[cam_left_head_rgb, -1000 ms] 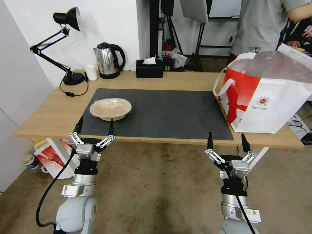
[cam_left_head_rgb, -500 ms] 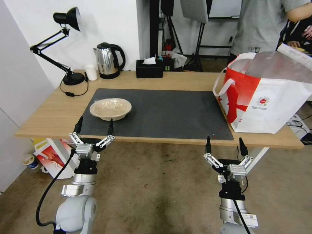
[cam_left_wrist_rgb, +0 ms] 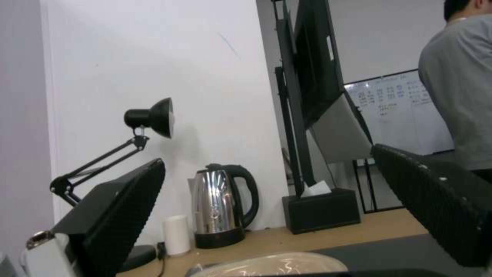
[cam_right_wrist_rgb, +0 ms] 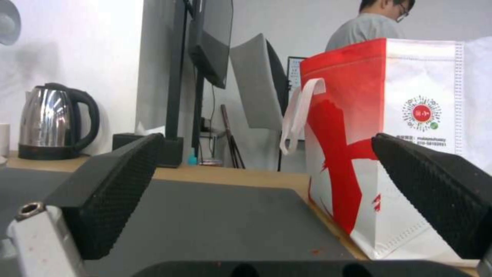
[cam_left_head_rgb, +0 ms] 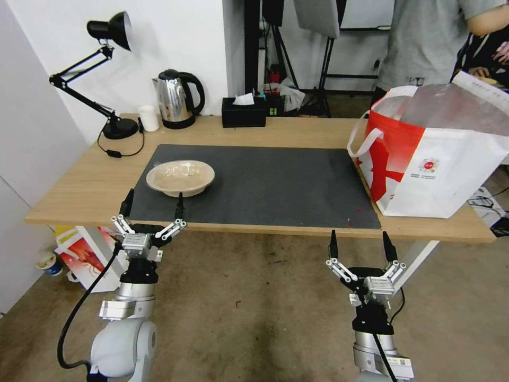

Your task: Pick up the trash from the table and place it into the takeout bag.

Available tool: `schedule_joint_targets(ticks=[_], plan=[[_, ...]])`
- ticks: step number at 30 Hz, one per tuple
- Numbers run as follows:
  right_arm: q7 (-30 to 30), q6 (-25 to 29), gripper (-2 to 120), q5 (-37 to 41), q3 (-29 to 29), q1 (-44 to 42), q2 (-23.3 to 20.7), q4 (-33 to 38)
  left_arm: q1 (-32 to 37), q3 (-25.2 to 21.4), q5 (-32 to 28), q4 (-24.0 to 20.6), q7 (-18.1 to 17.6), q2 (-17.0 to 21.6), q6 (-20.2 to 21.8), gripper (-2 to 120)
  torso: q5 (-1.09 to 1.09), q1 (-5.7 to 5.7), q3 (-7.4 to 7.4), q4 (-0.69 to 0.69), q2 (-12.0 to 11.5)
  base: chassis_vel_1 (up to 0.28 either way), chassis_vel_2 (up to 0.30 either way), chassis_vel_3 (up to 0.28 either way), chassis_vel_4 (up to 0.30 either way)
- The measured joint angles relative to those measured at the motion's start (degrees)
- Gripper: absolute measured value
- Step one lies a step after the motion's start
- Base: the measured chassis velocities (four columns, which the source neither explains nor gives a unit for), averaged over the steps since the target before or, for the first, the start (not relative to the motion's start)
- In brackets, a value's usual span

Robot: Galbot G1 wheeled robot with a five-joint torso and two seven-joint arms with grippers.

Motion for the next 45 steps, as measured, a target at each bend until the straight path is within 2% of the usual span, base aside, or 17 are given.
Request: schedule_joint_targets(ticks=[17,35,39,43,45], plan=[[0.09,-0.17,100,-0.05,-0.01,0.00,0.01,-0.01,0.09,-0.82,0.06,-0.15,0.09,0.01,-0.66,100,0.00,0.00,0.00,0.00,0.00,0.000,0.000,0.000,0.000],[0.08,-0.24,100,-0.03,0.02,0.01,0.01,0.01,2.11,-0.40,-0.17,-4.38,0.37,0.74,1.12,100,0.00,0.00,0.00,0.00,-0.01,0.000,0.000,0.000,0.000],[0.07,-0.24,100,-0.01,0.03,0.01,0.02,0.03,2.56,-0.32,-0.32,-5.53,0.42,3.26,2.56,100,0.00,0.00,0.00,0.00,-0.01,0.000,0.000,0.000,0.000],[0.07,-0.24,100,0.01,0.04,0.01,0.01,0.05,3.02,-0.56,-1.67,-6.89,0.46,8.98,4.58,100,0.00,0.00,0.00,0.00,-0.01,0.000,0.000,0.000,0.000],[0.07,-0.24,100,0.01,0.03,0.01,0.00,0.05,3.06,-0.72,-2.16,-7.05,0.46,10.21,4.95,100,0.00,0.00,0.00,0.00,-0.01,0.000,0.000,0.000,0.000]])
